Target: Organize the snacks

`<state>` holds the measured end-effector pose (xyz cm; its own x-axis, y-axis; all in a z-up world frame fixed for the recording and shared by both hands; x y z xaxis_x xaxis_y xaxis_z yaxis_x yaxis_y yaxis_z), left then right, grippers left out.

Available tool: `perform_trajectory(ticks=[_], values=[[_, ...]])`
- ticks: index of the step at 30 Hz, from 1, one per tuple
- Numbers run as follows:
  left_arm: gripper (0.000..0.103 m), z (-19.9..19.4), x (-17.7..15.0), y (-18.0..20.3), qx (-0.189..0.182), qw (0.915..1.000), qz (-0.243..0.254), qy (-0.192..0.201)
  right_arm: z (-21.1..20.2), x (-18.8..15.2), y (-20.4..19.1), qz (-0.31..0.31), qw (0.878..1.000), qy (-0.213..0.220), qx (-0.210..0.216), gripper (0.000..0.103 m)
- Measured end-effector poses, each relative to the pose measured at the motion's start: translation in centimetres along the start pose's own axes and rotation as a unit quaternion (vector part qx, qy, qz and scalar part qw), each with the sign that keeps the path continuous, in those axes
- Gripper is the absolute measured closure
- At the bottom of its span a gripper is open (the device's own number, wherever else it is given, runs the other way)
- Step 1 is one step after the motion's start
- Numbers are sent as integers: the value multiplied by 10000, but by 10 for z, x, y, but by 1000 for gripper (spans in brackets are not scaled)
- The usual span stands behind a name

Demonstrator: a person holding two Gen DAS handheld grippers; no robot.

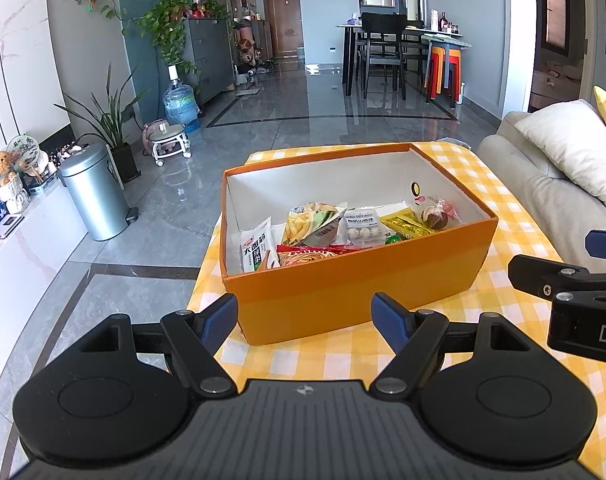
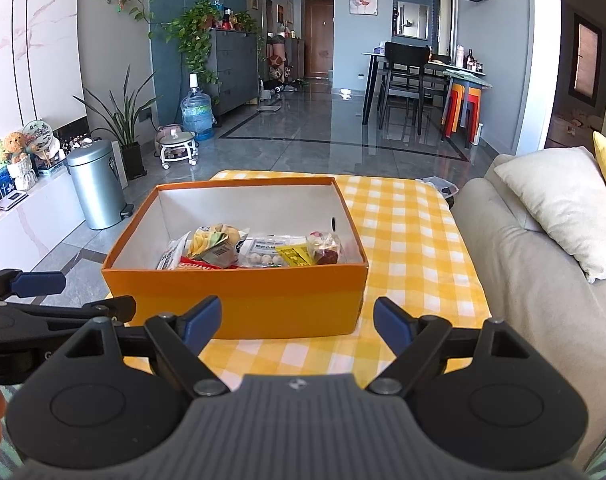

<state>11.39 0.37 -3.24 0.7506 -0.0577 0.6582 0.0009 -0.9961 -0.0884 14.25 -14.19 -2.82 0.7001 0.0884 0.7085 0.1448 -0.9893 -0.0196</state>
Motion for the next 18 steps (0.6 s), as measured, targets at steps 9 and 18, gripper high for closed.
perform_trajectory(ticks=[9, 18], values=[[14, -1, 0, 0, -5, 10000, 15, -7, 0, 1, 1, 46, 10000, 0, -5, 22], [14, -2, 1, 0, -2, 10000, 21, -9, 0, 1, 1, 37, 10000, -10, -5, 22]])
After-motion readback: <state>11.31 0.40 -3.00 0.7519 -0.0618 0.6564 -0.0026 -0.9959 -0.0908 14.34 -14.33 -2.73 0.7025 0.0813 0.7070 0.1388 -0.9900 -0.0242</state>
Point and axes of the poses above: each gripper's, at about its wrist camera, not at the fingertips, and z roughly the way its jaws point, y to its right, x to its top, the point moved 4 cm from there along z, roughly the way its jaws point, and after that the axes turned 9 degrees about -y, right-handed, at the moved point
